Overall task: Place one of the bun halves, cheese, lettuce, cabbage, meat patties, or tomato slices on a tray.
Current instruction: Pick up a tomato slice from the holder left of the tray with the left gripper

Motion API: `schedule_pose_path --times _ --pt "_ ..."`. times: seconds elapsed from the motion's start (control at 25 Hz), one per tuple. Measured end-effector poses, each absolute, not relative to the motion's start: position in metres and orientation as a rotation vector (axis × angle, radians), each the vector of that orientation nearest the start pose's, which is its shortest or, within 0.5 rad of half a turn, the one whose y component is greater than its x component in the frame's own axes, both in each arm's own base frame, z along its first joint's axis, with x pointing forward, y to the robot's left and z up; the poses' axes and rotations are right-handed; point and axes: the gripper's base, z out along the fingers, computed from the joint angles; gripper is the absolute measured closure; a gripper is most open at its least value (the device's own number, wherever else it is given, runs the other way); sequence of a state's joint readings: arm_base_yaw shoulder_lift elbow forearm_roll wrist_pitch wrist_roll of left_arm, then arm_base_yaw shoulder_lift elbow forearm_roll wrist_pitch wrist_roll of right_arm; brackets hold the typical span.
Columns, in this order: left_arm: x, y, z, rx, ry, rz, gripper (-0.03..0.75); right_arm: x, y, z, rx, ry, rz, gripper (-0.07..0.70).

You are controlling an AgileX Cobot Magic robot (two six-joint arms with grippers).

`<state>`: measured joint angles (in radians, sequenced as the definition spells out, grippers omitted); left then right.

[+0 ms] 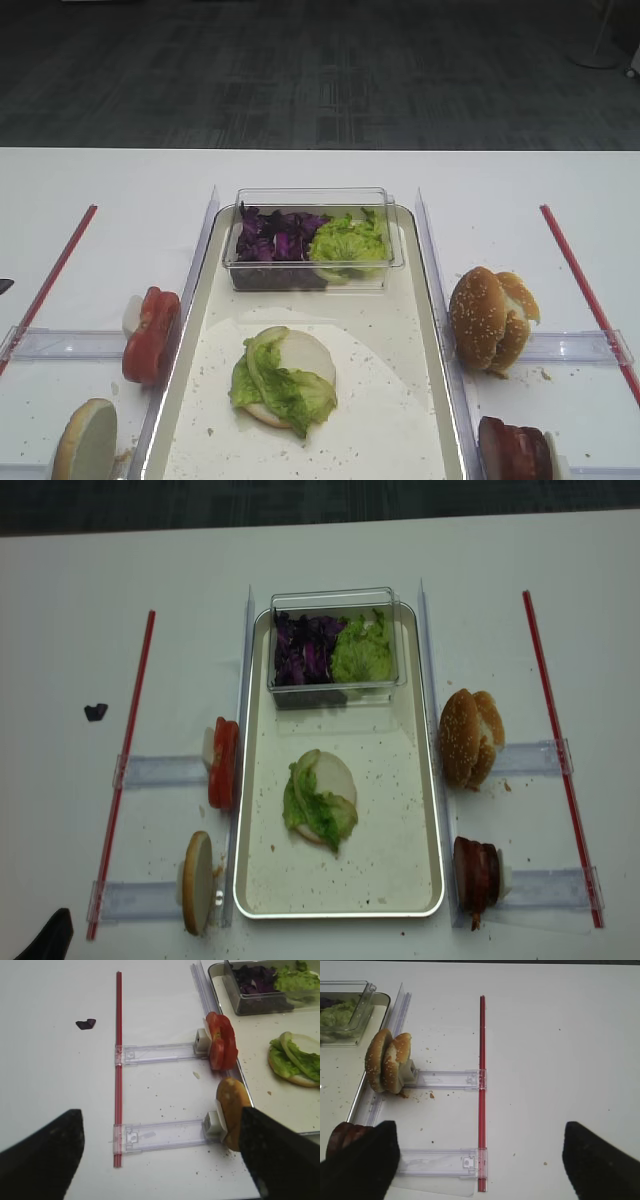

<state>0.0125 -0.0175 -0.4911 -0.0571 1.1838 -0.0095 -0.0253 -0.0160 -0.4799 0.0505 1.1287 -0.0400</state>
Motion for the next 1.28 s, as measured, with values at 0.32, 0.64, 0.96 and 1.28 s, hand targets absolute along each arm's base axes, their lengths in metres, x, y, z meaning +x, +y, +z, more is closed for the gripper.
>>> schedule_pose_path --times 0.32,0.64,0.96,1.28 --pt "-0.012 -0.005 0.265 -0.016 2.158 -0.068 0.136 -0.008 0.004 0.266 -0.02 2.115 0.022 -0.042" --pt "-0.012 -0.007 0.265 -0.013 2.157 -0.102 0.136 -0.008 0.004 0.266 -0.02 2.115 0.022 -0.042" --pt "-0.011 -0.008 0.272 -0.003 2.092 -0.11 0.136 -0.008 0.004 0.266 -0.02 2.115 0.022 -0.042" --pt "0.033 -0.012 0.289 0.005 2.144 -0.168 0.136 -0.008 0.004 0.266 -0.02 2.115 0.022 -0.043"
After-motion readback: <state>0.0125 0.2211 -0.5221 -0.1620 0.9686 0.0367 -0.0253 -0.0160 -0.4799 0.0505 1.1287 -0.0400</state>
